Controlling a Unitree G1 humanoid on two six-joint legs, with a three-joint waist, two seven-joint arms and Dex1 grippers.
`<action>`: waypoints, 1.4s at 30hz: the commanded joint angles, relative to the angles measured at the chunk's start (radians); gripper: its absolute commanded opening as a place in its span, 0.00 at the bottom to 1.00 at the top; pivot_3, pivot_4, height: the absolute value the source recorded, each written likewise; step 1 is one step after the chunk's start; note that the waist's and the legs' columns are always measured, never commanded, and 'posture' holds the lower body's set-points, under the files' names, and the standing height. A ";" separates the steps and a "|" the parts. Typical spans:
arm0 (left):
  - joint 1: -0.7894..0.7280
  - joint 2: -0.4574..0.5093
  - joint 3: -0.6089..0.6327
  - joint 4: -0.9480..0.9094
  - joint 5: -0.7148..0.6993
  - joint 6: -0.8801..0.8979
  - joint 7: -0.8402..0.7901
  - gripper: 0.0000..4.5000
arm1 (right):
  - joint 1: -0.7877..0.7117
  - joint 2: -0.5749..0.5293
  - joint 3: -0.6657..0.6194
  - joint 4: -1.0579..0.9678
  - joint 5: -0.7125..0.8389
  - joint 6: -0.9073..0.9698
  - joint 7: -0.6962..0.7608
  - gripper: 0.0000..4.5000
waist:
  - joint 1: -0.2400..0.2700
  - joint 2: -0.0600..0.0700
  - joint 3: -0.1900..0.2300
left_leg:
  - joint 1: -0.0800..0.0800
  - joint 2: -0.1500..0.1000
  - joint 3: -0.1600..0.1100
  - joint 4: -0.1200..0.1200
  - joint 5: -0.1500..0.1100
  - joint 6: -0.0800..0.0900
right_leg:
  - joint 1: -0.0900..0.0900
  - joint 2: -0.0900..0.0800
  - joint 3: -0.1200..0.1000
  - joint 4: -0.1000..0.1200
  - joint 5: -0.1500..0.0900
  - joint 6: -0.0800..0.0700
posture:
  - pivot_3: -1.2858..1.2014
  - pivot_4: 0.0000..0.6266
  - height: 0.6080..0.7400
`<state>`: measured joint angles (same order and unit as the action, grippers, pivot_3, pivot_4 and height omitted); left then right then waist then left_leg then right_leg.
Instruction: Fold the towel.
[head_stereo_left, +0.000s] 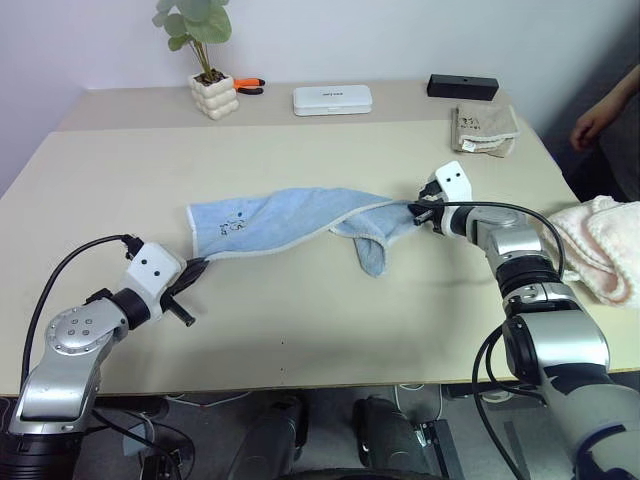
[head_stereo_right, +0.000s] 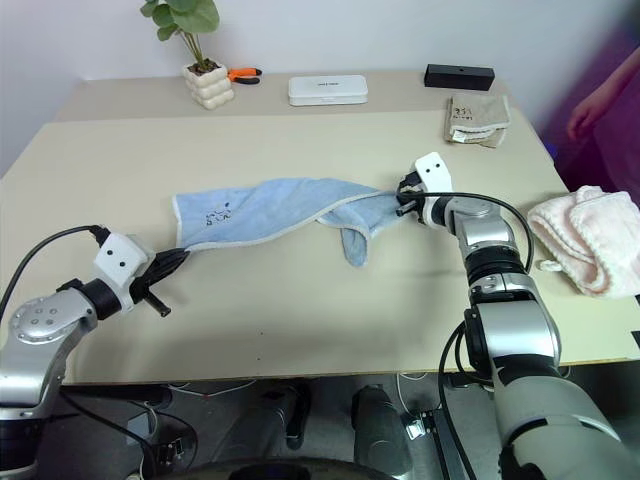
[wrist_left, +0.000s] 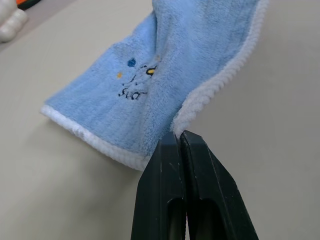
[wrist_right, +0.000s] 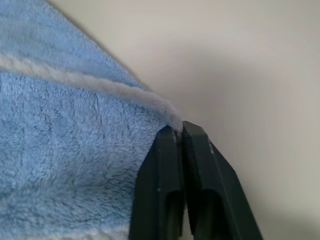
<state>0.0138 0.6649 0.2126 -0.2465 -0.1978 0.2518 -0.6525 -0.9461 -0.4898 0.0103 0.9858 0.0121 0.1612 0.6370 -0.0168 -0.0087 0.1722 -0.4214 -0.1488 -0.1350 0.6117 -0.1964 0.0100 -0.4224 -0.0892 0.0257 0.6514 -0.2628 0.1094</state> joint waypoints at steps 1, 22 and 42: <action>-0.130 -0.006 0.056 0.084 0.014 -0.046 0.081 0.00 | -0.074 -0.044 -0.004 -0.047 -0.050 -0.154 -0.085 0.01 | 0.004 0.000 0.000 | 0.000 0.000 0.000 0.000 0.000 0.000 | 0.000 0.000 0.000 0.000 0.000 0.000 | 0.52 0.24 0.97; -0.059 0.115 0.373 0.036 -0.258 0.050 0.019 0.00 | 0.173 -0.214 -0.007 -0.785 0.174 -0.004 0.342 0.01 | -0.045 0.001 0.001 | -0.005 0.001 0.002 0.003 -0.006 -0.001 | -0.011 0.002 0.002 0.001 0.004 -0.001 | 0.52 0.24 0.97; 0.219 0.135 0.398 -0.005 -0.234 0.169 -0.087 0.00 | 0.364 -0.348 0.073 -0.922 0.218 0.132 0.526 0.01 | 0.003 0.002 0.000 | 0.013 0.025 0.026 0.011 -0.018 -0.001 | 0.016 0.002 -0.011 -0.015 0.003 -0.013 | 0.52 0.24 0.97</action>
<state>0.2391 0.7944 0.6019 -0.2469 -0.4424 0.4444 -0.7450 -0.5574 -0.8362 0.1019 0.0604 0.2361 0.3136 1.1737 -0.0139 -0.0065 0.1724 -0.4094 -0.1239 -0.1082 0.6210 -0.2155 0.0110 -0.4082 -0.0876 0.0154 0.6342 -0.2594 0.0965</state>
